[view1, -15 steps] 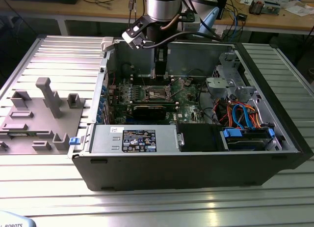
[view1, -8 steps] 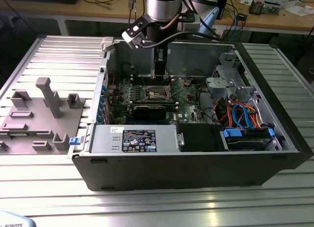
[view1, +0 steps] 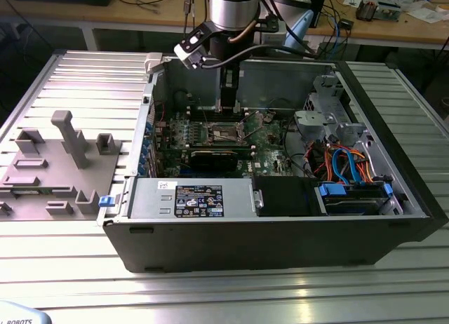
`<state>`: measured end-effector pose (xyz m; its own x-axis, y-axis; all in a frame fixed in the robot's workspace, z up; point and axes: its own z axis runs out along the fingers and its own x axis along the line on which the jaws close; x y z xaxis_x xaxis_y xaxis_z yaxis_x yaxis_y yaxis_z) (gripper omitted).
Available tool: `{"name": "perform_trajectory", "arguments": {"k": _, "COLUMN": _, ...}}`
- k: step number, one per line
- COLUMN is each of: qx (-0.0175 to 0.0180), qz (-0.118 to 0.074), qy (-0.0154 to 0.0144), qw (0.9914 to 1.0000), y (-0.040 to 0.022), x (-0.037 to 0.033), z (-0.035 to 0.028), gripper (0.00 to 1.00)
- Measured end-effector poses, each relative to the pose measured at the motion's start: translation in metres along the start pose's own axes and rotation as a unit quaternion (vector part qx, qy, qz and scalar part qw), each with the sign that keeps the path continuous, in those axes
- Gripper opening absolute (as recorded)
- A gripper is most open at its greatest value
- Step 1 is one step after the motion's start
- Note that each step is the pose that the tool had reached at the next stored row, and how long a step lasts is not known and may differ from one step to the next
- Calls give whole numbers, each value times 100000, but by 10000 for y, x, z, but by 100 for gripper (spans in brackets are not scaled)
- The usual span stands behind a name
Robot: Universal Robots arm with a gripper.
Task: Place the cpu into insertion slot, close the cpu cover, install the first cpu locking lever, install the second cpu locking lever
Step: 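Place the cpu into insertion slot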
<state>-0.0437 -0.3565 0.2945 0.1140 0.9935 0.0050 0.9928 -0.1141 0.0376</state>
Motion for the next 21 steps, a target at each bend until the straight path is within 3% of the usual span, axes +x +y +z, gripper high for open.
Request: {"name": "perform_trajectory", "arguments": {"k": 21, "qx": -13, "qz": 2991, "qy": -118, "qw": 99955, "y": 0, "x": 0, "z": 2, "gripper": 55}}
